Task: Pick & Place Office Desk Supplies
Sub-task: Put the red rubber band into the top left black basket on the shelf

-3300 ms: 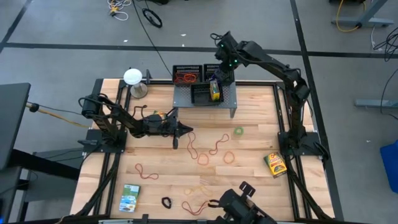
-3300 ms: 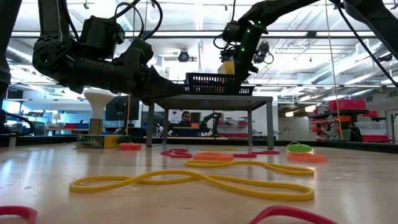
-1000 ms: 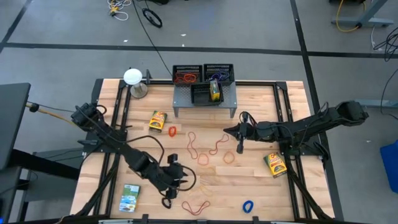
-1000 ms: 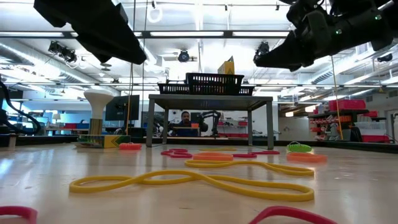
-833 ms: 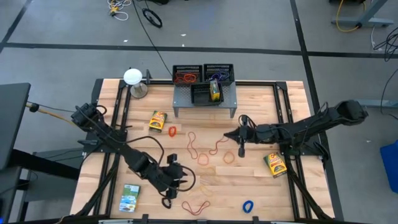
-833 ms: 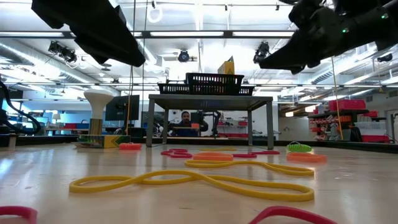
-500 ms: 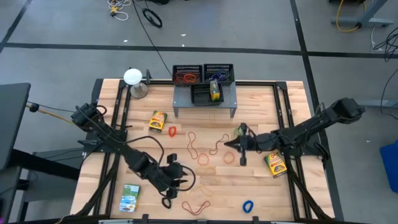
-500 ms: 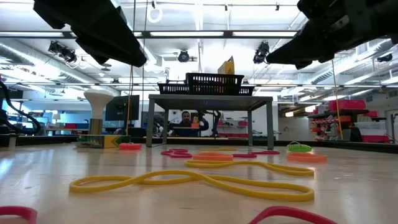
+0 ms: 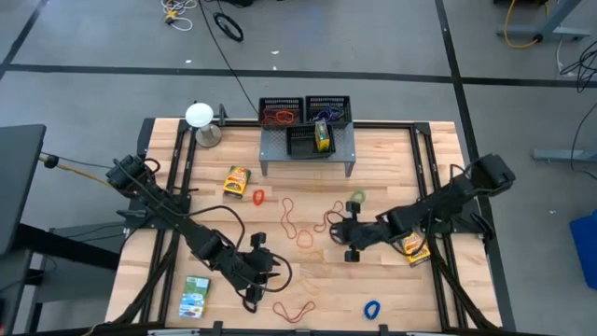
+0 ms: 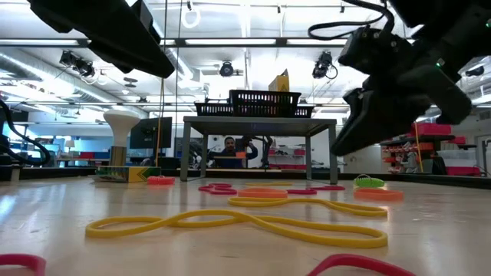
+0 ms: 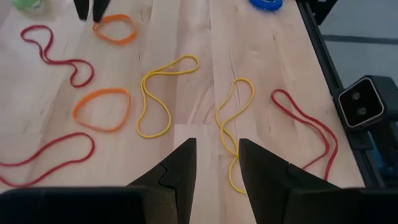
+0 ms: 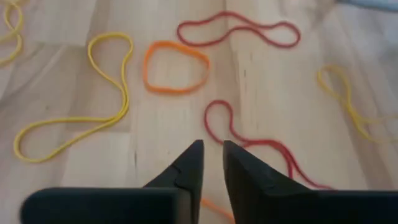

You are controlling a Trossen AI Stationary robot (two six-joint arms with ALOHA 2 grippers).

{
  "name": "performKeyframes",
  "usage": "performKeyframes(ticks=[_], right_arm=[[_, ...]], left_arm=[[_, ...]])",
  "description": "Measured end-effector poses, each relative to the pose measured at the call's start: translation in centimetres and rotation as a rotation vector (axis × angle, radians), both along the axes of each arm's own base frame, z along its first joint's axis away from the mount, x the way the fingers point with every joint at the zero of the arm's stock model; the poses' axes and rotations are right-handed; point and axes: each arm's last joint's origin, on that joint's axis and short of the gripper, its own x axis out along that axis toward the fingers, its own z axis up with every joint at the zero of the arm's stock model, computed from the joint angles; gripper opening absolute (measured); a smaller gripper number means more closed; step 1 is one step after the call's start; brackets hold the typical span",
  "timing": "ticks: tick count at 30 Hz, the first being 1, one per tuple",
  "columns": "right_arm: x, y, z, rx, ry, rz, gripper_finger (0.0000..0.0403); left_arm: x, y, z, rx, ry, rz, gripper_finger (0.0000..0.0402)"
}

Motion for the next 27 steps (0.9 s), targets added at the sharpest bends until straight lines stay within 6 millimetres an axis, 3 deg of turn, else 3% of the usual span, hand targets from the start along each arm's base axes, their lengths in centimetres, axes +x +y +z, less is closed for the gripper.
performKeyframes(ticks=[9, 16, 24, 27], right_arm=[[1.0, 0.5, 0.6, 0.059, -0.048, 0.006, 0.014], [1.5, -0.5, 0.0, 0.028, -0.032, -0.009, 0.0166], [2.5, -5.7, -1.4, -0.001, 0.115, 0.039, 0.0165], [2.7, -7.7, -1.5, 0.012, 0.131, 0.055, 0.0165]], left_arm=[[0.0, 0.1, -0.1, 0.054, -0.006, -0.02, 0.0129], [0.2, 0.4, -0.2, 0.14, -0.024, -0.027, 0.0111], [-0.7, 2.3, -3.4, 0.085, -0.052, -0.054, 0.0015], [-1.0, 3.3, -4.3, 0.072, -0.065, -0.035, 0.0007]])
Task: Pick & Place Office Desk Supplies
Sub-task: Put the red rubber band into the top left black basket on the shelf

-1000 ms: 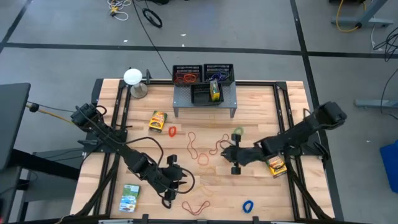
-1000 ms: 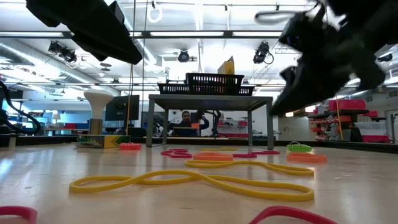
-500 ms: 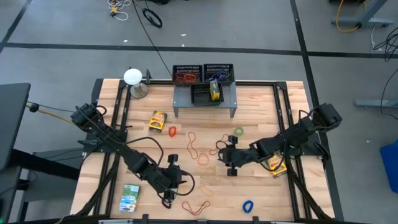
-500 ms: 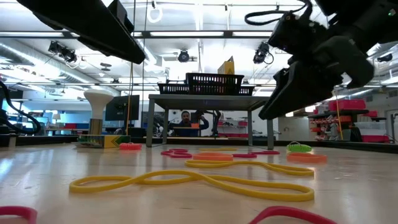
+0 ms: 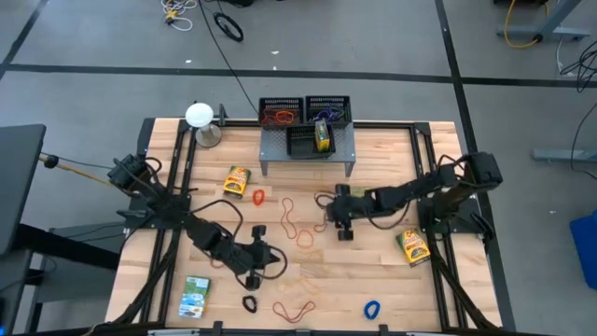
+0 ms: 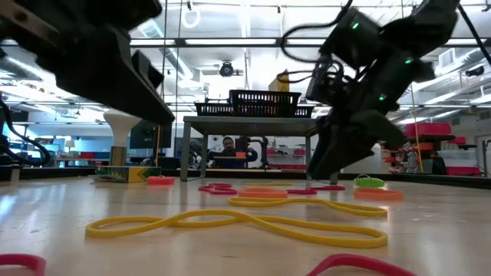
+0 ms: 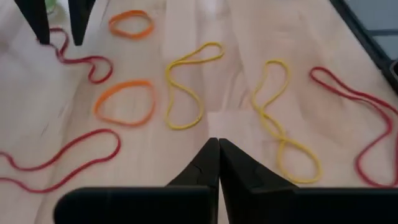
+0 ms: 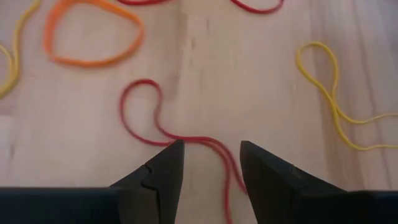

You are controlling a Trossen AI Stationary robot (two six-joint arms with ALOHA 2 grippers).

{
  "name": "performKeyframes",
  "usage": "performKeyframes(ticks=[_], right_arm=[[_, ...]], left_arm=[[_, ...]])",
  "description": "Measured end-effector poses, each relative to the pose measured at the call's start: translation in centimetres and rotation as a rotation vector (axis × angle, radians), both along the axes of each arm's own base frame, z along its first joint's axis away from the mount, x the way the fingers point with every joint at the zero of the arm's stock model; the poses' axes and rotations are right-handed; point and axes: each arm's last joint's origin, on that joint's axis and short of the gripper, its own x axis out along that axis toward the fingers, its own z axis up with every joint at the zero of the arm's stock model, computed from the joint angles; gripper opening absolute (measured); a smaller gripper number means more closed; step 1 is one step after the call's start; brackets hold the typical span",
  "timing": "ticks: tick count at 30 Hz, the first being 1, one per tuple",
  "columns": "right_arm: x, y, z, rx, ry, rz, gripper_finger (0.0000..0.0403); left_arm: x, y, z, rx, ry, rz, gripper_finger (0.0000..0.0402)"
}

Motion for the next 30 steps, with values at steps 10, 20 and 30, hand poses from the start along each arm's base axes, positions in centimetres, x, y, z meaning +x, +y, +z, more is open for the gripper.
performKeyframes(ticks=[10, 20, 30], right_arm=[[0.2, -2.6, -1.8, 0.055, 0.079, 0.012, 0.0156], [0.2, -1.7, -1.6, 0.033, 0.069, 0.067, 0.0011], [-0.3, 2.5, 2.0, -0.047, -0.108, 0.042, 0.0004]], left_arm=[[0.2, 1.7, -0.9, -0.053, 0.002, 0.016, 0.0012], [0.7, 2.7, -0.8, -0.068, -0.018, 0.097, 0.0012], [1.4, 3.6, -0.3, -0.033, -0.059, 0.183, 0.0027]])
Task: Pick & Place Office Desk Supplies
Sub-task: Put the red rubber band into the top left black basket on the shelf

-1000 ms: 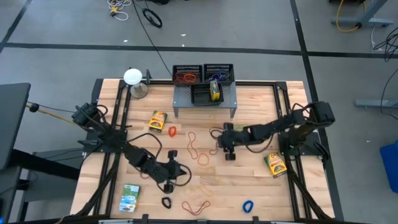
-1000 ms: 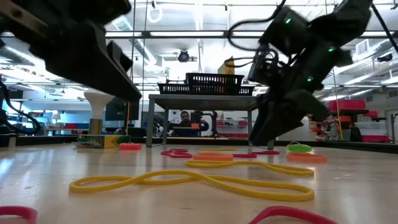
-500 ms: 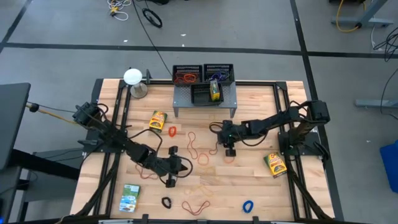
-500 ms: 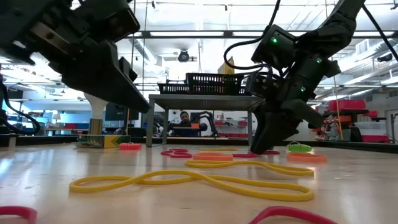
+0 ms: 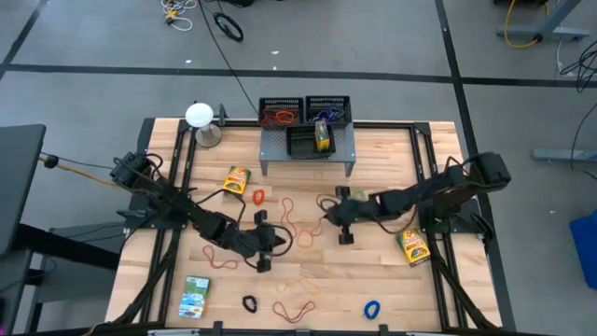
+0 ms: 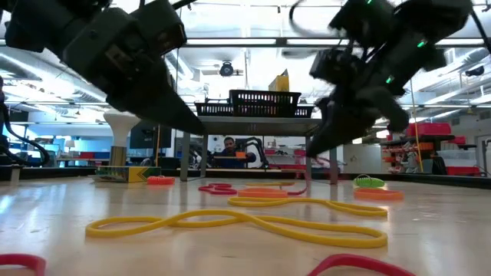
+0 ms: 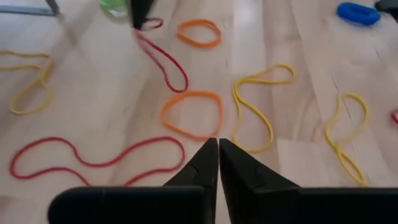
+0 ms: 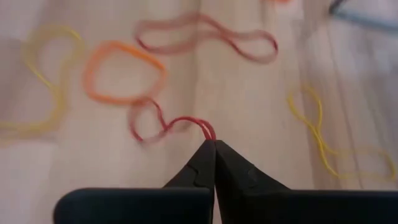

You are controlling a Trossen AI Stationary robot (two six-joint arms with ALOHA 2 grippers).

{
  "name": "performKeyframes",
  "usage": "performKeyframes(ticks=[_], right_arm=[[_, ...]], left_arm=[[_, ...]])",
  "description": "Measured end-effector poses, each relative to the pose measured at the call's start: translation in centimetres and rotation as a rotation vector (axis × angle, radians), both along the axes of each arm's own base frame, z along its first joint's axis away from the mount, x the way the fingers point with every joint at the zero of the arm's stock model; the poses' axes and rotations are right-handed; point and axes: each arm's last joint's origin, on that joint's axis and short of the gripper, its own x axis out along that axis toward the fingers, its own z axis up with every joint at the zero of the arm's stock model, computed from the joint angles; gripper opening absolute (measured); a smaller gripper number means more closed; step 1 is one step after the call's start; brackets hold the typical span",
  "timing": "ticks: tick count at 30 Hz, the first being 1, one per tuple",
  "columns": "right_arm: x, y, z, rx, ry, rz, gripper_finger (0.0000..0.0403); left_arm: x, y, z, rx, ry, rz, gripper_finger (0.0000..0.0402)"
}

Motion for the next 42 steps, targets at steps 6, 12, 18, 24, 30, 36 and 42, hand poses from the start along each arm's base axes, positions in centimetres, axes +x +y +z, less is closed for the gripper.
performKeyframes(ticks=[6, 12, 18, 24, 30, 36, 42], right_arm=[[0.1, 2.9, 1.2, -0.047, -0.177, -0.086, 0.0002], [0.1, 5.4, 2.3, -0.091, -0.324, -0.071, 0.0001], [-0.1, 6.4, 2.6, -0.104, -0.363, -0.04, 0.0001], [0.0, 6.5, 2.9, -0.11, -0.389, -0.034, 0.0001], [0.2, 6.6, 3.3, -0.112, -0.431, -0.027, 0.0], [0.1, 6.8, 3.4, -0.119, -0.437, -0.015, 0.0], [0.0, 7.2, 3.6, -0.123, -0.458, 0.007, 0.0]], left_arm=[[0.8, 0.2, 1.0, 0.028, -0.06, 0.035, 0.0079], [1.7, 1.2, 1.6, 0.042, -0.121, 0.055, 0.0148], [2.4, 1.8, 2.5, 0.061, -0.207, 0.033, 0.0219], [3.8, 1.5, 2.6, 0.083, -0.289, -0.015, 0.0265], [6.5, 1.0, 2.0, 0.148, -0.277, 0.03, 0.027], [7.1, 0.9, 2.3, 0.182, -0.287, 0.07, 0.0228], [7.0, 1.0, 2.4, 0.2, -0.284, 0.075, 0.0095]])
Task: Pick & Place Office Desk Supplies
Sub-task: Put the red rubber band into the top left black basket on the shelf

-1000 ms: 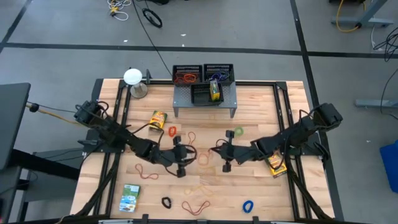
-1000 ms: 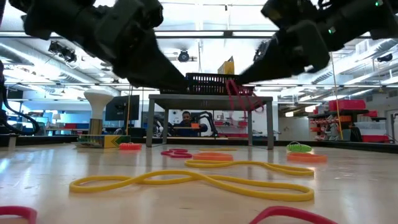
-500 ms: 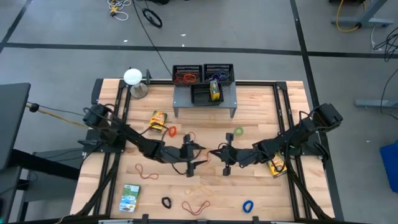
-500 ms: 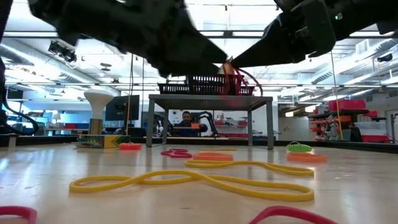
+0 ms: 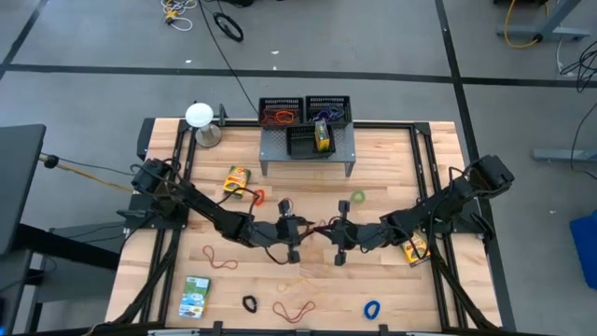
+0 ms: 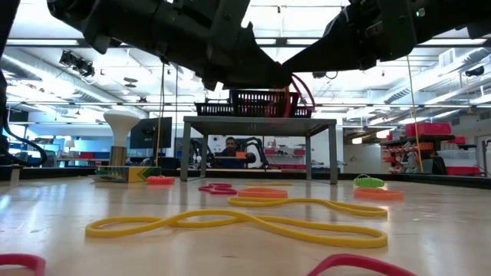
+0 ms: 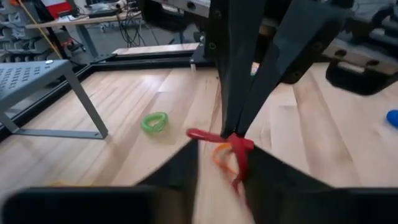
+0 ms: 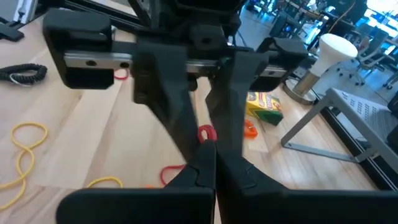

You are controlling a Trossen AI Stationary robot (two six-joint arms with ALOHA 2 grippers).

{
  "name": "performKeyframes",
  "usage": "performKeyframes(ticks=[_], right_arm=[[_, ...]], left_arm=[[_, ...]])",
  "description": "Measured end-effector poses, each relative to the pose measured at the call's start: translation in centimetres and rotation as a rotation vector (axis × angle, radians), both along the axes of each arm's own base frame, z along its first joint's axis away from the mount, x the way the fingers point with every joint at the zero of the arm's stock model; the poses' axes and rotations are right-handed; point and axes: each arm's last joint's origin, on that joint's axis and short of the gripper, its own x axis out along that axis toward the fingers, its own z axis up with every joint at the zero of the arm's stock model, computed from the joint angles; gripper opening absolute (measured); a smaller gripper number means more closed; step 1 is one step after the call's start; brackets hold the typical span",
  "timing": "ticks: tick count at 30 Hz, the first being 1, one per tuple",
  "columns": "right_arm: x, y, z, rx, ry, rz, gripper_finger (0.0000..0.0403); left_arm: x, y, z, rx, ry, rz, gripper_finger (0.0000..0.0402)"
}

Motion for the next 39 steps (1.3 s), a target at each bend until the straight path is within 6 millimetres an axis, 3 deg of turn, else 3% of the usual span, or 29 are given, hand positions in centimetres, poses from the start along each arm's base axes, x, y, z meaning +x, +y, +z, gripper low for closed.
performKeyframes(ticks=[4, 12, 17, 24, 28, 31, 34, 37, 39], right_arm=[[0.0, 0.0, 0.0, -0.004, -0.002, 0.002, 0.0], [0.0, 0.0, 0.0, -0.003, -0.002, 0.005, 0.0003], [0.0, 0.0, 0.1, 0.008, -0.011, 0.001, 0.0038], [0.2, -0.2, 0.2, -0.044, -0.014, 0.011, 0.0112], [0.2, -0.2, 0.4, -0.107, -0.018, 0.028, 0.0127], [0.4, -0.3, 0.7, -0.125, -0.04, 0.032, 0.0111], [0.5, -0.5, 0.7, -0.147, -0.036, 0.031, 0.007], [0.7, -1.1, 0.7, -0.149, -0.034, 0.011, 0.0017], [0.8, -1.6, 0.7, -0.134, -0.035, -0.004, 0.0009]], left_arm=[[-0.1, -0.3, 0.0, 0.031, 0.008, -0.015, 0.0014], [-0.3, -0.4, -0.2, 0.072, 0.046, -0.007, 0.0007], [-0.5, -0.3, 0.1, 0.111, 0.066, 0.013, 0.0006], [-2.0, 0.6, 3.5, 0.148, 0.078, 0.087, 0.0006], [-3.4, 1.2, 5.8, 0.162, 0.097, 0.108, 0.0006], [-4.7, 2.3, 7.8, 0.175, 0.101, 0.163, 0.0006], [-5.9, 4.2, 10.1, 0.163, 0.069, 0.216, 0.0005], [-7.1, 7.4, 12.3, 0.166, 0.052, 0.301, 0.0005], [-7.9, 10.0, 13.4, 0.145, 0.044, 0.345, 0.0005]])
